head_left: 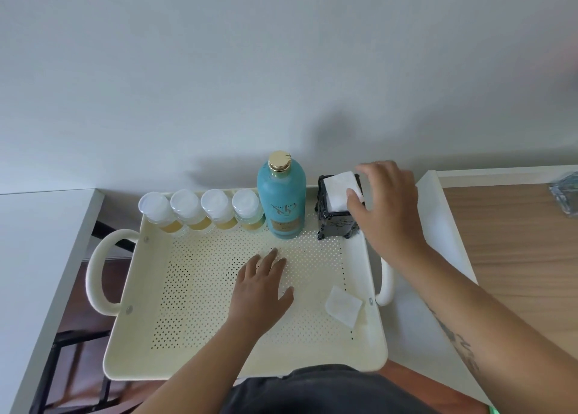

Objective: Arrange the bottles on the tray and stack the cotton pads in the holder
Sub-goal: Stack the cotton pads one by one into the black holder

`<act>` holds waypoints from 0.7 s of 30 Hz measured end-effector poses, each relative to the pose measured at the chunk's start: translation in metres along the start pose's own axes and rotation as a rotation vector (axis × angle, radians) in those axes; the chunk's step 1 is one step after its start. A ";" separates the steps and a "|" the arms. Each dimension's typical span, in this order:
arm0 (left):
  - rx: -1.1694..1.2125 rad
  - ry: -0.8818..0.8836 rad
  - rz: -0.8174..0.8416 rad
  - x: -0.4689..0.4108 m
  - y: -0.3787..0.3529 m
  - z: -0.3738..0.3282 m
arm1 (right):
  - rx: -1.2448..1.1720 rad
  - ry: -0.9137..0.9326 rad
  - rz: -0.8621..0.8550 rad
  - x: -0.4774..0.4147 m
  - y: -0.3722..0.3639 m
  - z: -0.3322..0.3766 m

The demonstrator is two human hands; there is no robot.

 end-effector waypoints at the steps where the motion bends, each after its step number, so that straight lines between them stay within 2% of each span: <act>1: -0.005 0.000 0.000 0.000 0.000 0.000 | 0.055 0.095 0.008 0.003 -0.002 0.007; 4: -0.020 0.002 0.008 -0.001 0.000 -0.001 | 0.169 0.213 0.116 0.010 -0.017 0.011; 8: -0.008 -0.037 -0.012 -0.002 0.004 -0.018 | 0.227 0.208 0.222 0.017 -0.032 0.003; 16: 0.054 -0.304 0.050 -0.008 -0.005 -0.093 | 0.257 0.156 0.239 0.018 -0.042 -0.005; 21: 0.013 -0.328 0.074 -0.012 -0.013 -0.108 | 0.257 0.137 0.254 0.018 -0.043 -0.006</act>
Point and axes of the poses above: each hand's wrist, its own x-axis away from the middle knuckle, its own y-axis out of the back of the hand, z = x × y, the point moved 9 cm from there along -x, towards the middle knuckle, and after that the axes turned 4 degrees about -y, right-handed, at the moved point
